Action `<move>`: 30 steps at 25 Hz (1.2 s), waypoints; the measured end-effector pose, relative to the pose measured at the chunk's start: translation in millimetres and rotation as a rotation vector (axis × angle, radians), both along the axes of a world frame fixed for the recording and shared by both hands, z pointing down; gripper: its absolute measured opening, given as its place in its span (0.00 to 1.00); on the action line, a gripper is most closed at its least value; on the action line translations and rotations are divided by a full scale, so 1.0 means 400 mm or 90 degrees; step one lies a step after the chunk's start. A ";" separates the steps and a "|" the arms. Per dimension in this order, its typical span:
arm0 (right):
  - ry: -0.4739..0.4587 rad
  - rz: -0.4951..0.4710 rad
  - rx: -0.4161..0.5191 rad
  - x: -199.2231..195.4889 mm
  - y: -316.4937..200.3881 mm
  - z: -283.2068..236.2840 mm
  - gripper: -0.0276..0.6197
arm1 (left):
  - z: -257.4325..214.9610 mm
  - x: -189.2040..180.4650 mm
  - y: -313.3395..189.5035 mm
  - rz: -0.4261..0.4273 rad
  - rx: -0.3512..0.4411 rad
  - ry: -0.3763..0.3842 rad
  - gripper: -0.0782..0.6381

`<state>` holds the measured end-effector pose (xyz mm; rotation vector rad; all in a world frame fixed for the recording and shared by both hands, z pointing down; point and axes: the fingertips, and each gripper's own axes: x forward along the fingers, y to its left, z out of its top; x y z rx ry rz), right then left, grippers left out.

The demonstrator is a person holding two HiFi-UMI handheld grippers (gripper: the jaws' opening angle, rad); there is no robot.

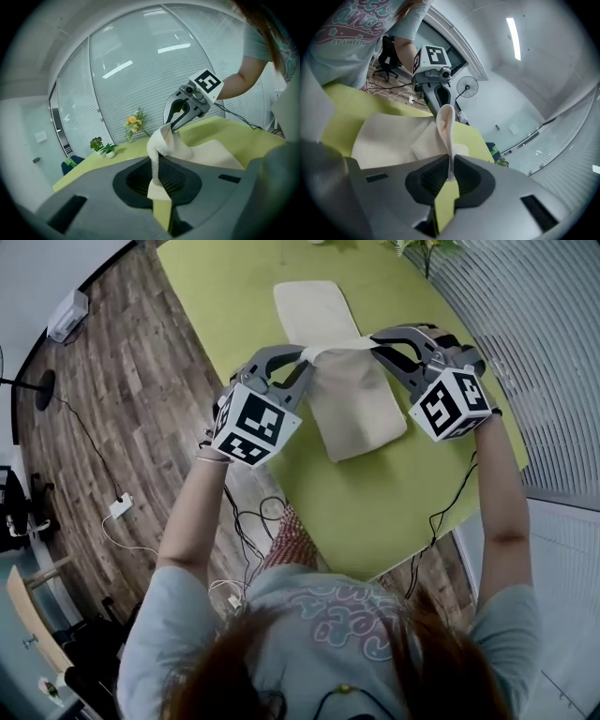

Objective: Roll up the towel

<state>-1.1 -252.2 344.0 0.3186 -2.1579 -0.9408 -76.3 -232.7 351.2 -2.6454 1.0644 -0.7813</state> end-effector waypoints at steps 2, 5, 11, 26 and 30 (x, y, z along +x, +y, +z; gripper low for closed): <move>0.015 0.011 0.003 -0.015 -0.058 0.029 0.10 | 0.025 -0.016 -0.060 -0.006 -0.003 0.001 0.15; 0.028 0.025 -0.004 -0.045 -0.145 0.055 0.10 | 0.052 -0.046 -0.145 -0.010 -0.021 0.012 0.15; 0.006 0.079 -0.043 -0.112 -0.336 0.078 0.11 | 0.082 -0.106 -0.318 -0.046 -0.038 0.020 0.15; -0.220 0.209 -0.079 -0.045 -0.346 0.058 0.28 | 0.044 -0.200 -0.335 -0.067 -0.025 0.141 0.31; -0.172 0.147 -0.135 0.059 -0.069 0.091 0.30 | 0.087 -0.123 -0.082 0.044 -0.051 0.123 0.31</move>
